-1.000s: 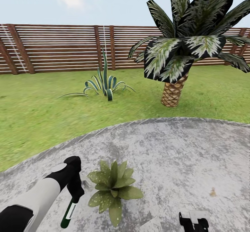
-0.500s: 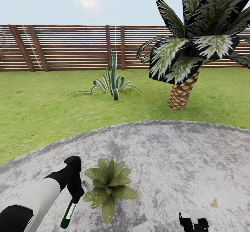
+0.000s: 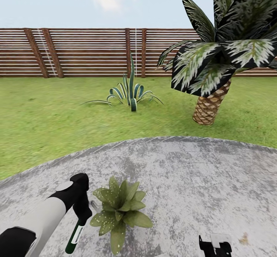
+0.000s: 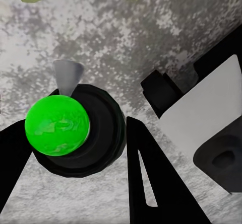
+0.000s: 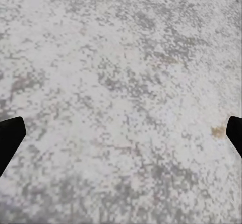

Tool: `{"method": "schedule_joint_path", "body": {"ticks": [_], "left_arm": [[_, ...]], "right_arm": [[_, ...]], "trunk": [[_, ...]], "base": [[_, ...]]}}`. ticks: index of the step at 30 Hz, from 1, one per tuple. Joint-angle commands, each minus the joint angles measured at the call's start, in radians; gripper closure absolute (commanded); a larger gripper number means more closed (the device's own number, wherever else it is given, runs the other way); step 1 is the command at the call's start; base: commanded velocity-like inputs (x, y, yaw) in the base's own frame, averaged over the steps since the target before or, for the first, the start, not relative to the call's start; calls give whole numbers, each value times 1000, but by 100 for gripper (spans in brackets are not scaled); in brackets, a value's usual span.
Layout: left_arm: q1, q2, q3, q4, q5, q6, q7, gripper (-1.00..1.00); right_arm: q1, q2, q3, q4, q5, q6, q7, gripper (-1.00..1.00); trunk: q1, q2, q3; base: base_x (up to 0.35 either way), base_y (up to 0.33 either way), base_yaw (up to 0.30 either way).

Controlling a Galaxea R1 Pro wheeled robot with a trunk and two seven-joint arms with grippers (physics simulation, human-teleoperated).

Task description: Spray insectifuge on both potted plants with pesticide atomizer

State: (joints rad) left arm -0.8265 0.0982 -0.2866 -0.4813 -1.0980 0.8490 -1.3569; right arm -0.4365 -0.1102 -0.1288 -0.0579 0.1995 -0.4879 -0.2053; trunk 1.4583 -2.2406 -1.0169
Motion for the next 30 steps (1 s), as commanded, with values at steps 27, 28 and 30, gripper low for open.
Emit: {"method": "schedule_joint_path", "body": {"ticks": [27, 28, 30], "left_arm": [[3, -6, 1, 0, -2, 8, 48, 100], [3, -6, 1, 0, -2, 8, 48, 100], [3, -7, 1, 0, -2, 8, 48, 100]], "right_arm": [[-1, 3, -8, -2, 9, -3, -3, -100], [-1, 3, -8, -2, 9, -3, -3, -100], [-1, 3, -8, -2, 9, -3, -3, -100]], "trunk": [[0, 0, -1], [0, 0, -1], [0, 0, -1]], "base": [[13, -24, 192], [126, -248, 3], [127, -251, 1]]}}
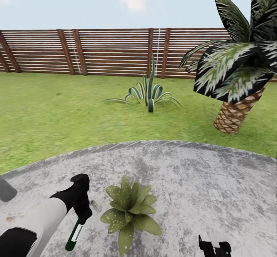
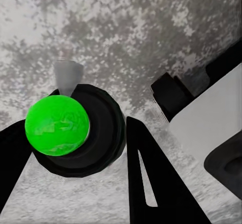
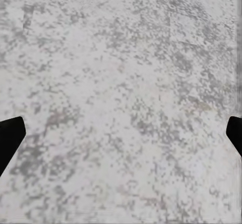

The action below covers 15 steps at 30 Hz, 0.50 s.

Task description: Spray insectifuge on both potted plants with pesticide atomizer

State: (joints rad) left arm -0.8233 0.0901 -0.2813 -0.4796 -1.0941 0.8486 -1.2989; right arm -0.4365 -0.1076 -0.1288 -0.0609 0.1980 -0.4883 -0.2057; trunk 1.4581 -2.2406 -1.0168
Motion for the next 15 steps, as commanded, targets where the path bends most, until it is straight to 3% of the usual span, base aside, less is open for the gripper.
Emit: {"method": "schedule_joint_path", "body": {"ticks": [1, 8, 15], "left_arm": [[0, 1, -4, -2, -6, 9, -10, 100], [0, 0, -3, -2, -4, 9, -10, 100], [0, 0, -2, -2, -4, 9, -10, 100]], "right_arm": [[-1, 0, -8, 1, 11, -3, -3, -100], [-1, 0, -8, 2, 11, -3, -3, -100], [-1, 0, -8, 3, 11, -3, -3, -100]], "trunk": [[0, 0, -1], [0, 0, -1], [0, 0, -1]], "base": [[128, -251, 0], [76, -259, 26], [-91, -249, 256]]}}
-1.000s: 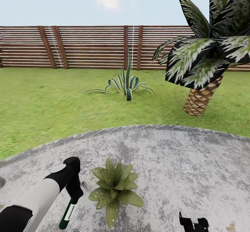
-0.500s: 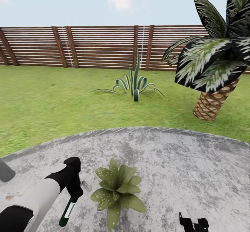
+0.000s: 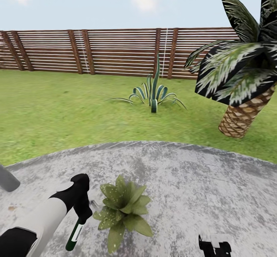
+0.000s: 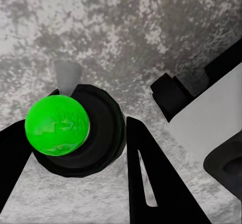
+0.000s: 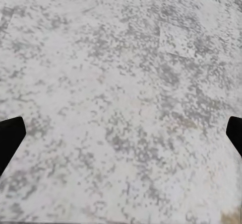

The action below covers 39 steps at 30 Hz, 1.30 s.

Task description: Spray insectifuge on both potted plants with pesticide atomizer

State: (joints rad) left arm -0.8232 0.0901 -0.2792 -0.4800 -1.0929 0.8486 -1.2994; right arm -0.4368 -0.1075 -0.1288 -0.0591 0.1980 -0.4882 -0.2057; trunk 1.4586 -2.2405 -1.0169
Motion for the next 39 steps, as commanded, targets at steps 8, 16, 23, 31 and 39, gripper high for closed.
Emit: {"method": "schedule_joint_path", "body": {"ticks": [8, 16, 23, 31, 39], "left_arm": [[15, 2, -2, -1, -7, 9, -10, 100], [33, 1, 3, -5, 2, 9, -2, 100], [33, 3, 4, -14, 1, 9, -1, 100], [33, 1, 7, -17, 1, 9, 7, 100], [33, 2, 3, -4, 3, 9, 63, 100]], "right_arm": [[0, 0, -8, 0, 11, -3, -3, -100], [0, 0, -8, -1, 11, -3, -3, -100], [0, 0, -8, -1, 11, -3, -3, -100], [0, -1, -8, -3, 11, -4, -4, -100], [0, -1, -8, -3, 11, -4, -4, -100]], "trunk": [[0, 0, -1], [0, 0, -1], [0, 0, -1], [0, 0, -1], [0, 0, -1]], "base": [[-60, -51, 199], [0, 0, 111], [0, 0, 274], [0, -103, 153], [-80, -259, 2]]}}
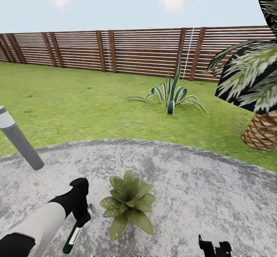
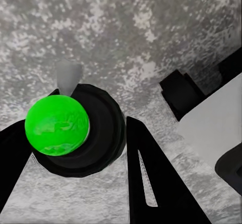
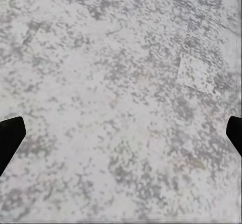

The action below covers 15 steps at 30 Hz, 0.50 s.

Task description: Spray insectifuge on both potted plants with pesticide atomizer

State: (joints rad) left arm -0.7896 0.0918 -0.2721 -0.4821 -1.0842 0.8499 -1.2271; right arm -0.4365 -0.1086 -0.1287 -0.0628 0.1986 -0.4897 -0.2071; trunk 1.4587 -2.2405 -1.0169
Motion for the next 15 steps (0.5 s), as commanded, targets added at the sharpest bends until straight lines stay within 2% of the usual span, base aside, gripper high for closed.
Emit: {"method": "schedule_joint_path", "body": {"ticks": [1, 5, 8, 15], "left_arm": [[0, 0, -4, -1, -5, 8, -8, 100], [0, -2, -3, 0, -4, 8, -6, 100], [0, -4, -2, 0, -3, 8, -6, 100], [1, -4, -1, 2, -1, 8, -6, 100]], "right_arm": [[-1, 0, -8, 0, 10, -3, -3, -100], [-1, 2, -8, -1, 10, -3, -2, -100], [-1, 1, -8, -1, 10, -3, -2, -100], [-1, 1, -8, -1, 10, -3, -2, -100]], "trunk": [[-1, 0, -1], [-1, 0, -1], [-1, 0, -2], [-1, 0, -6]], "base": [[-223, -207, 0], [-238, -199, 4], [-143, -197, 156], [77, -242, 228]]}}
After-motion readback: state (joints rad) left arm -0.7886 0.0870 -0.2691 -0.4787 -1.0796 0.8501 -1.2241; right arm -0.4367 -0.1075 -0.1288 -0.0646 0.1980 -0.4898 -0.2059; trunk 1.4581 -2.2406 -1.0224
